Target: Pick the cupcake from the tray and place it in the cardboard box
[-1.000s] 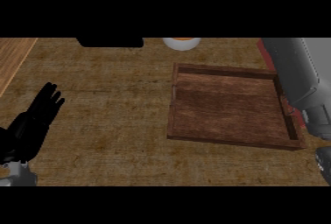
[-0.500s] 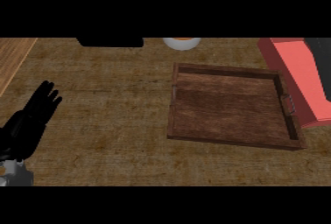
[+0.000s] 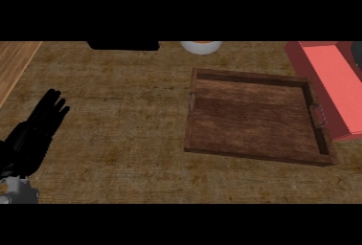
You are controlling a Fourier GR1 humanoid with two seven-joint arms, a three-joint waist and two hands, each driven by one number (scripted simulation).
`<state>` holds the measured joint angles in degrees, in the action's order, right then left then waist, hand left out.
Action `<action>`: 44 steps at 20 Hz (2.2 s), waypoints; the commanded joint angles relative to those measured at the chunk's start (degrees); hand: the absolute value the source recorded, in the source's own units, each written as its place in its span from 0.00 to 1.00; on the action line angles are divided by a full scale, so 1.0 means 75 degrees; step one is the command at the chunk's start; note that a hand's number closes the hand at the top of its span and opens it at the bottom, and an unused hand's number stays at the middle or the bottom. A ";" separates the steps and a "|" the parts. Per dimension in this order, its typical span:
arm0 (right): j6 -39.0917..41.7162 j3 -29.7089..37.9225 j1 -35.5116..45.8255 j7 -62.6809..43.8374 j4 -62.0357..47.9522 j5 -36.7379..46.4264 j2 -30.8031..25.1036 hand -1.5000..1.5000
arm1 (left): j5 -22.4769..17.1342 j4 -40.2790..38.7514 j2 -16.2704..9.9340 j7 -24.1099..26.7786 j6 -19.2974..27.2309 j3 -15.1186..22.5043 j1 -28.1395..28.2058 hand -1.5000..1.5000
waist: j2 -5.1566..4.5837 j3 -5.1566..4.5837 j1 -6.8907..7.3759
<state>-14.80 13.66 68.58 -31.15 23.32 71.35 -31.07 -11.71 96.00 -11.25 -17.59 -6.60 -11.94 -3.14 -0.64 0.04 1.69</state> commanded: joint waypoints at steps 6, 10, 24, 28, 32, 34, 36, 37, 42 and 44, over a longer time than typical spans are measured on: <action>-0.0842 0.0861 -0.0894 0.1523 -0.1049 -0.0836 -0.0399 1.00 | 0.0246 -0.0404 0.0124 0.0369 0.0057 0.0089 -0.0155 0.50 | -0.0060 0.0010 0.0048; -0.0050 0.1051 -0.0582 0.0402 -0.1523 -0.0937 -0.0485 1.00 | 0.0260 0.0123 0.0235 0.0295 0.0055 0.0217 0.0269 0.50 | -0.0020 0.0005 0.0118; -0.2365 0.2845 -0.1178 0.2748 -0.0411 -0.3028 -0.0094 0.00 | -0.0005 -0.0026 -0.0068 -0.0120 -0.0045 -0.0046 -0.0154 0.50 | 0.0013 0.0021 -0.0065; -0.2297 0.3560 -0.1401 0.3560 -0.0021 -0.3963 -0.0362 0.00 | -0.0135 -0.0345 -0.0318 -0.0170 -0.0087 -0.0358 -0.0402 0.50 | 0.0037 0.0013 -0.0204; -0.2449 0.3938 -0.1875 0.3966 0.0132 -0.4537 -0.0537 0.00 | 0.0207 -0.0395 0.0156 0.0732 -0.0254 0.0009 0.0454 0.50 | 0.0039 0.0002 -0.0122; -0.1909 0.3915 -0.2408 0.4074 0.0629 -0.4900 -0.0458 0.00 | 0.0226 -0.0242 0.0110 0.0357 -0.0029 -0.0040 0.0223 0.50 | 0.0097 -0.0004 -0.0251; -0.1741 0.4128 -0.2298 0.3934 0.0770 -0.5208 -0.0750 0.00 | -0.0276 0.0348 -0.0157 -0.0370 -0.0172 -0.0254 0.0177 0.50 | 0.0102 -0.0001 -0.0210; -0.1267 0.4166 -0.2719 0.4158 0.0930 -0.5420 -0.0881 0.00 | 0.0007 0.0106 -0.0005 -0.0157 0.0085 -0.0187 0.0040 0.50 | 0.0105 -0.0003 -0.0272; -0.0375 0.4047 -0.3970 0.4289 0.2232 -0.6007 -0.0800 0.00 | 0.0238 -0.0373 0.0085 0.0349 0.0055 -0.0170 0.0109 0.50 | 0.0127 -0.0012 -0.0349; -0.0358 0.4143 -0.4344 0.4477 0.2612 -0.6413 -0.0709 0.00 | 0.0053 0.0353 0.0151 -0.0048 0.0064 -0.0104 0.0357 0.50 | 0.0116 -0.0007 -0.0263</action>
<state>-20.54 44.46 41.58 1.10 37.25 27.21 -36.57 -10.83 95.81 -10.60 -16.69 -6.18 -13.01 -1.92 0.20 -0.01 -0.47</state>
